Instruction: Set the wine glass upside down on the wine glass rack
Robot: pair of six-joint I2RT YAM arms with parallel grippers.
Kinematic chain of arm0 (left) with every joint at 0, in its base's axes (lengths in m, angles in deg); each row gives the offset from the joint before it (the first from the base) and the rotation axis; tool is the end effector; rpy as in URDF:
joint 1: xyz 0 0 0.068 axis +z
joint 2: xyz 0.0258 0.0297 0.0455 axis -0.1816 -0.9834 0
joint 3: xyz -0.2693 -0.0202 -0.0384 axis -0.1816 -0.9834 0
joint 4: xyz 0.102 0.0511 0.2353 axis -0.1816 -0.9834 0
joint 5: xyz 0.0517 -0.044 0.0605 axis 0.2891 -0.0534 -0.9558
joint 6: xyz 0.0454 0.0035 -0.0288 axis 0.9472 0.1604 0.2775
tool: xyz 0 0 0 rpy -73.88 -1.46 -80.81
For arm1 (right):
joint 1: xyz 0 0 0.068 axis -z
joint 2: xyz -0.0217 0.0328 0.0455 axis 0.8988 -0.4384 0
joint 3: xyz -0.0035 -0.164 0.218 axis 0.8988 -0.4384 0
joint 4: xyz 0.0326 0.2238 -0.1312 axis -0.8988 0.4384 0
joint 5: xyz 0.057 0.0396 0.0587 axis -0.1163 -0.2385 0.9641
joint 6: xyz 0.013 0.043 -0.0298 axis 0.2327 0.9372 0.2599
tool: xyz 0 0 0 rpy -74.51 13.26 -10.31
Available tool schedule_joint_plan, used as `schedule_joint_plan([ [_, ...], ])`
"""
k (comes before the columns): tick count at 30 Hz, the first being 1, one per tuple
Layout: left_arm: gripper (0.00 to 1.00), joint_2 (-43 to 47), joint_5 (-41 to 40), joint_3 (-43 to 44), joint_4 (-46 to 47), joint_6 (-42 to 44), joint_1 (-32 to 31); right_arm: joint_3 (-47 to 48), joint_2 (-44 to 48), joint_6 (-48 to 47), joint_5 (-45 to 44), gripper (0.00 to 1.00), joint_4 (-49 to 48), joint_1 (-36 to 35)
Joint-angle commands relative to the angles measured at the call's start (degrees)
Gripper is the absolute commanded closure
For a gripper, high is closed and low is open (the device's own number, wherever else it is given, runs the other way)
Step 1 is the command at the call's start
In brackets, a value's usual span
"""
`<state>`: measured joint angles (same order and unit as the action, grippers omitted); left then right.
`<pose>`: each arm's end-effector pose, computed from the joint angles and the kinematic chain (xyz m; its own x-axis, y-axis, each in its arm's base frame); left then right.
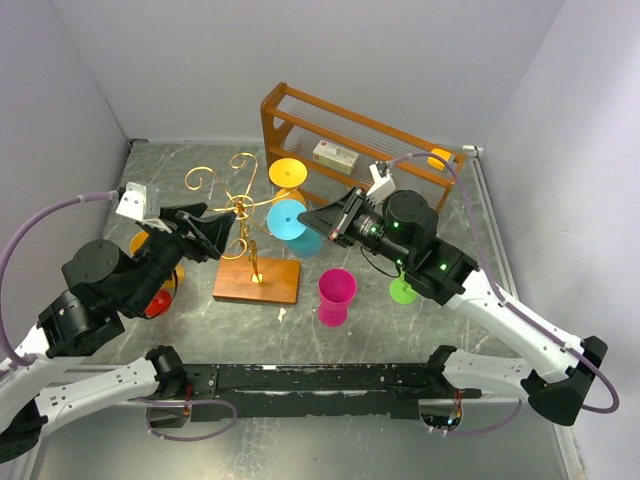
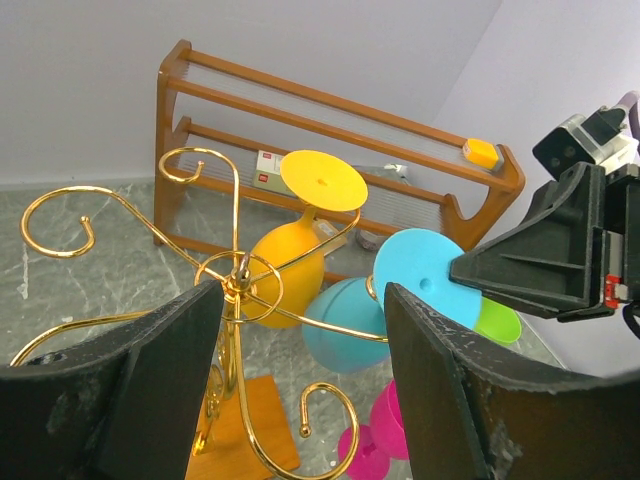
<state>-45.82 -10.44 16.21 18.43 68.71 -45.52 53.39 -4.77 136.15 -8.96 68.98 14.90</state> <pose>0.0762 -0.0815 0.4445 -0.0749 -0.3435 -0.9362 0.4418 0.8302 -0.3399 0.1556 0.1823 0.4086 -0.7260 0.5221 -0.4476 -0.3051 0.3388 0.8900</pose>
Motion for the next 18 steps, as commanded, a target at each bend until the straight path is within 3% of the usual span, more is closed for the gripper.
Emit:
schedule_joint_plan([
  [1, 0.24, 1.0, 0.2, -0.1, 0.8, -0.3, -0.2, 2.1, -1.3, -2.4, -2.8, 1.00, 0.3, -0.1],
  [10, 0.24, 2.2, 0.1, -0.4, 0.4, -0.7, -0.2, 4.6, -3.9, -4.7, -5.4, 0.99, 1.2, -0.2],
  [18, 0.24, 2.6, 0.1, -0.5, 0.0, -0.9, -0.2, 4.6, -4.7, -4.8, -4.9, 0.84, 0.9, -0.1],
])
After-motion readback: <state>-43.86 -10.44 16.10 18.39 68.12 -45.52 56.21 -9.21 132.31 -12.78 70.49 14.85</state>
